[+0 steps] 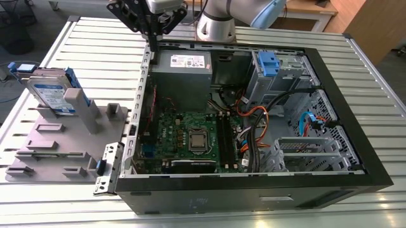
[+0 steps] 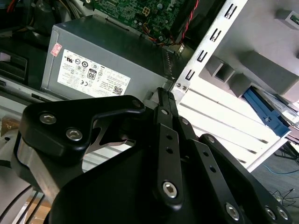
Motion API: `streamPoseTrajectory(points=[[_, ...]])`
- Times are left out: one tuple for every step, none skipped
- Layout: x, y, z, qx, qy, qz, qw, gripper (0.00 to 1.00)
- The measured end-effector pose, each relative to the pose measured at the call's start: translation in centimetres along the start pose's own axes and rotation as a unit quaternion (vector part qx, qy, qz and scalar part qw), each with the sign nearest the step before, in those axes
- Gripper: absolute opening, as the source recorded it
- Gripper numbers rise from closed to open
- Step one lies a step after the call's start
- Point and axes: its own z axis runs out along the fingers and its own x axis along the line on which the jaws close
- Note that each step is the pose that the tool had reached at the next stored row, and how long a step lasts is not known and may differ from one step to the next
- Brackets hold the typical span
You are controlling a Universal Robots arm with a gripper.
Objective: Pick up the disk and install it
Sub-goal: 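Reach for the disk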
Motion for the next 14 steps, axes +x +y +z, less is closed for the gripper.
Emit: streamPoseTrajectory(points=[[0.05,0.0,0.0,0.0,0.0,0.0,1.0,0.11],[0.12,-0.01,0.0,0.0,0.0,0.0,1.0,0.11],[0.2,-0.01,0.0,0.0,0.0,0.0,1.0,0.11],[0.28,-0.02,0.0,0.0,0.0,0.0,1.0,0.11],[0.38,-0.03,0.0,0.0,0.0,0.0,1.0,0.11],[0.47,-0.03,0.01,0.0,0.0,0.0,1.0,0.11],[0.58,-0.04,0.01,0.0,0.0,0.0,1.0,0.11],[0.71,-0.05,0.01,0.0,0.0,0.0,1.0,0.11],[0.86,-0.06,0.01,0.0,0.0,0.0,1.0,0.11],[1.02,-0.08,0.02,0.0,0.0,0.0,1.0,0.11],[1.19,-0.09,0.02,0.0,0.0,0.0,1.0,0.11],[1.37,-0.11,0.03,0.0,0.0,0.0,1.0,0.11],[1.57,-0.12,0.03,0.0,0.0,0.0,1.0,0.11],[1.79,-0.14,0.03,0.0,0.0,0.0,1.0,0.11]])
